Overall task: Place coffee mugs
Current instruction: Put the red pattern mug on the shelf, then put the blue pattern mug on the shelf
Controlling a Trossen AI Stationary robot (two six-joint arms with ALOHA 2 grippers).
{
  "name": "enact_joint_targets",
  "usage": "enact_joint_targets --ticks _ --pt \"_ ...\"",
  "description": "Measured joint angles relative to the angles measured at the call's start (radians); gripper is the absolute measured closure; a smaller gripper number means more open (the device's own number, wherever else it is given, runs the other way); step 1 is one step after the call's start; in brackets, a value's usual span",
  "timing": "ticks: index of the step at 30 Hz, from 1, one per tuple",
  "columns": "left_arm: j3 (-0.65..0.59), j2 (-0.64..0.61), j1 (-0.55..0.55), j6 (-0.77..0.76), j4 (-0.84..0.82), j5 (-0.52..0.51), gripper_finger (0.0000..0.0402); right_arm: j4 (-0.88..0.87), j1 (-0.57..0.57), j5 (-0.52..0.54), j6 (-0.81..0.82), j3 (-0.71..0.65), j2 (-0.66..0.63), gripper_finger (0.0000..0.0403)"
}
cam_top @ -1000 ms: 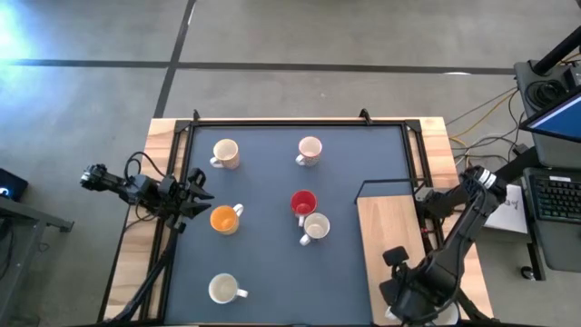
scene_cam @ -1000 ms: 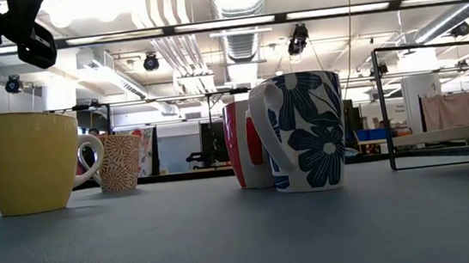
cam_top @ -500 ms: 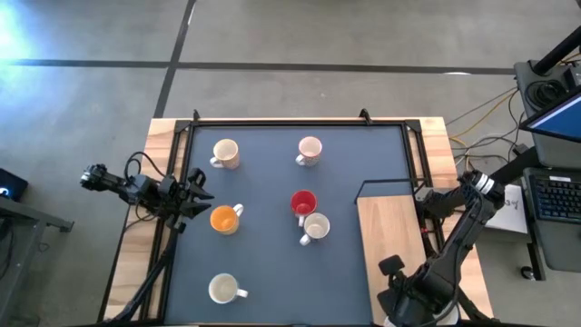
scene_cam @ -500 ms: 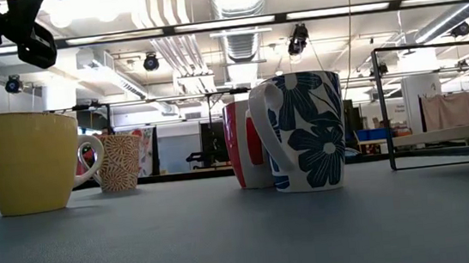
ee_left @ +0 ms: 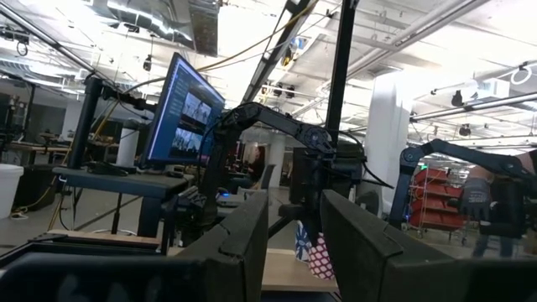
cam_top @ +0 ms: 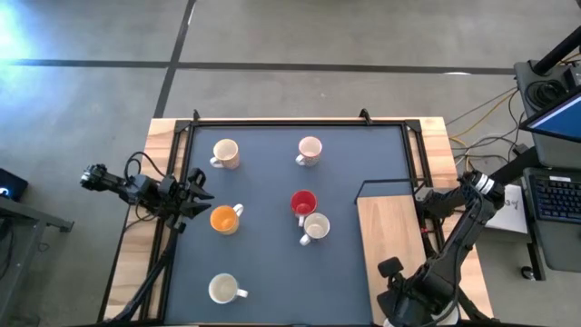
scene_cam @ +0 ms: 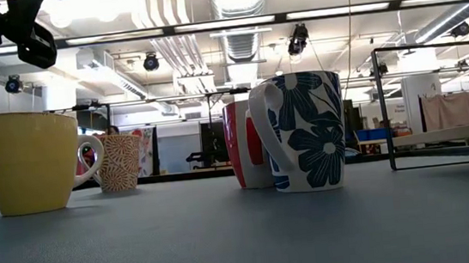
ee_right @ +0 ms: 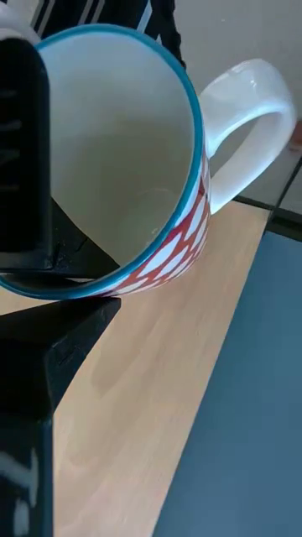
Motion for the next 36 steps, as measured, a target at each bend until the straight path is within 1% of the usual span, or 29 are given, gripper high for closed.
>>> enact_joint_targets --ticks 5,13,22,27,32,36 --pt "0.0 0.0 0.0 0.0 0.0 0.0 0.0306 0.001 0.0 -0.002 0.0 0.0 -0.001 0.0357" --pt "0.0 0.0 0.0 0.0 0.0 0.0 0.0306 0.018 0.0 0.0 -0.003 0.0 -0.001 0.0357" --pt "0.0 0.0 0.0 0.0 0.0 0.0 0.0306 0.017 0.0 0.0 -0.003 0.0 -0.001 0.0325" --pt "0.0 0.0 0.0 0.0 0.0 0.0 0.0306 0.016 0.0 0.0 0.013 0.001 -0.022 0.0314" --pt "0.0 0.0 0.0 0.0 0.0 0.0 0.0306 0.016 0.0 -0.004 0.054 0.002 -0.046 0.0313" --pt "0.0 0.0 0.0 0.0 0.0 0.0 0.0306 0.008 0.0 -0.027 0.062 0.002 -0.07 0.0319"
